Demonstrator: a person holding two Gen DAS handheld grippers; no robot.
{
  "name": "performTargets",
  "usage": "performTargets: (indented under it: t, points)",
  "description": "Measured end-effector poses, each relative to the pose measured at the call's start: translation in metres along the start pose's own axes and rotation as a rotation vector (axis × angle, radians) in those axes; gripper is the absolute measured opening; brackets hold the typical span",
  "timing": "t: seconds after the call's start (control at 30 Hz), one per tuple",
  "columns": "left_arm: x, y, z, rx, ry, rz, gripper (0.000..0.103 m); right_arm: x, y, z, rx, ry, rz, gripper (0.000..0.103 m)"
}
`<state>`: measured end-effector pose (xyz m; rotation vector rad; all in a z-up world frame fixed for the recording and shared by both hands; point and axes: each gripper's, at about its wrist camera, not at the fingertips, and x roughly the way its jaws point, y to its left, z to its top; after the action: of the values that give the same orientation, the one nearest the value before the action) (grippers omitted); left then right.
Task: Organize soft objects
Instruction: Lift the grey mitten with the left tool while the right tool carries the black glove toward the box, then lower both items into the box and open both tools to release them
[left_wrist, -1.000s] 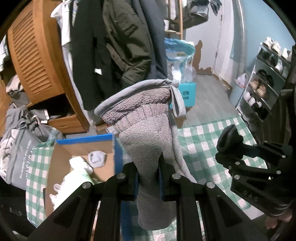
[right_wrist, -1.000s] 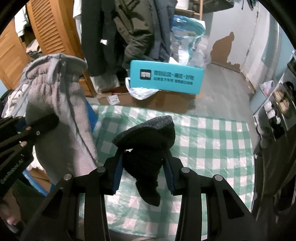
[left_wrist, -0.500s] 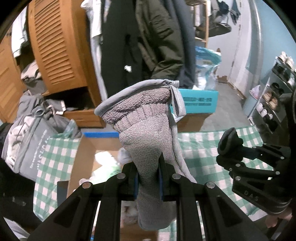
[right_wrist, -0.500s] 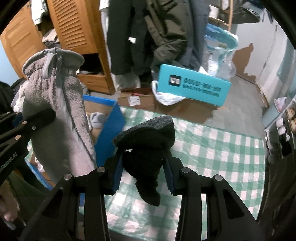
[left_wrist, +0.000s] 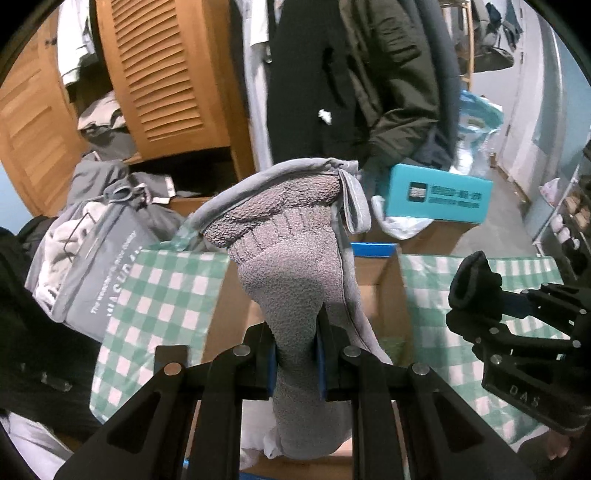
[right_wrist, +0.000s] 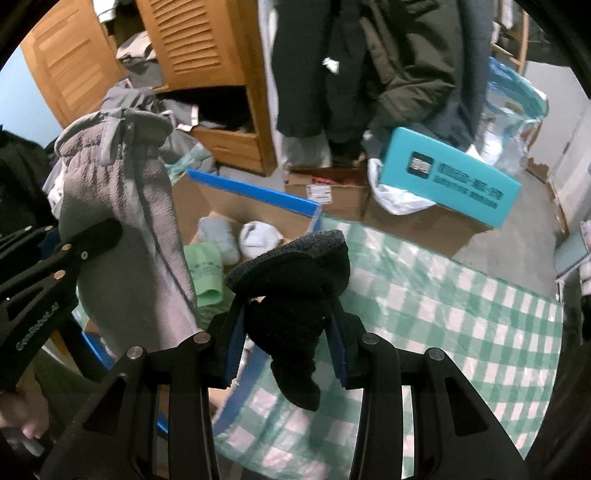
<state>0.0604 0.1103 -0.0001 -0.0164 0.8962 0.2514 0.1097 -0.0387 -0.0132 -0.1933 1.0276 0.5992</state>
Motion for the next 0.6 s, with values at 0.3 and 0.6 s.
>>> performTargets:
  t: [0.3,0.6]
  points:
    - [0.045,0.015,-0.01,-0.011,0.102,0.028,0.017,0.038,0.026,0.009,-0.041,0.062,0.038,0.038]
    - [0.058,0.013,-0.02,-0.011,0.142,0.059,0.068,0.061,0.025,0.009,-0.012,0.105,0.081,0.045]
